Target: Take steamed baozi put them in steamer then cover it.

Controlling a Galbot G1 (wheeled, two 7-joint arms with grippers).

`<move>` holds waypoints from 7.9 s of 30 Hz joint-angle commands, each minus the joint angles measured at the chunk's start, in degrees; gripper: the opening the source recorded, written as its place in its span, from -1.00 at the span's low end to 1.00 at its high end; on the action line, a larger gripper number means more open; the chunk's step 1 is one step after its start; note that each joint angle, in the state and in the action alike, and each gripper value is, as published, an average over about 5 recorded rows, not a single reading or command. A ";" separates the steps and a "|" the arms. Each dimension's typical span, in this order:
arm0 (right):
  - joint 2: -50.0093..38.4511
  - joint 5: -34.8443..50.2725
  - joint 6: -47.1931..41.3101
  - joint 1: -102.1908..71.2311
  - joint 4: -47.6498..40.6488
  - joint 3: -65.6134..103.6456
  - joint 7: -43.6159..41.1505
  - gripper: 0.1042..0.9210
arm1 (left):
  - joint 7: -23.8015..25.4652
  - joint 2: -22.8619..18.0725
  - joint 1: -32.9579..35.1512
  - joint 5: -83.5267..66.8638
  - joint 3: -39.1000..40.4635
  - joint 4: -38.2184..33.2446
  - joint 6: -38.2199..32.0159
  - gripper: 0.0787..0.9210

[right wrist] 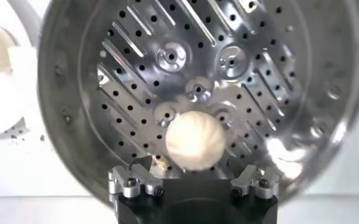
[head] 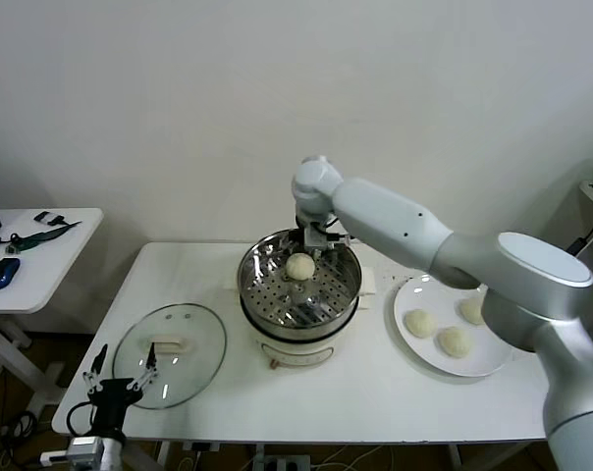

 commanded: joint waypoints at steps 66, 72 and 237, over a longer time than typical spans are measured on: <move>-23.47 27.27 -44.70 -24.52 -8.29 11.24 0.89 0.58 | -0.16 -1.26 1.62 2.23 0.89 -0.64 -0.44 0.77; -24.95 29.51 -44.90 -22.69 -6.47 10.10 0.99 0.45 | -0.17 -1.29 1.47 2.26 1.00 -0.69 -0.39 0.77; -33.75 25.54 -43.14 -18.51 3.38 -1.19 1.75 0.39 | -0.33 -0.69 2.79 7.09 3.84 -2.88 0.49 0.77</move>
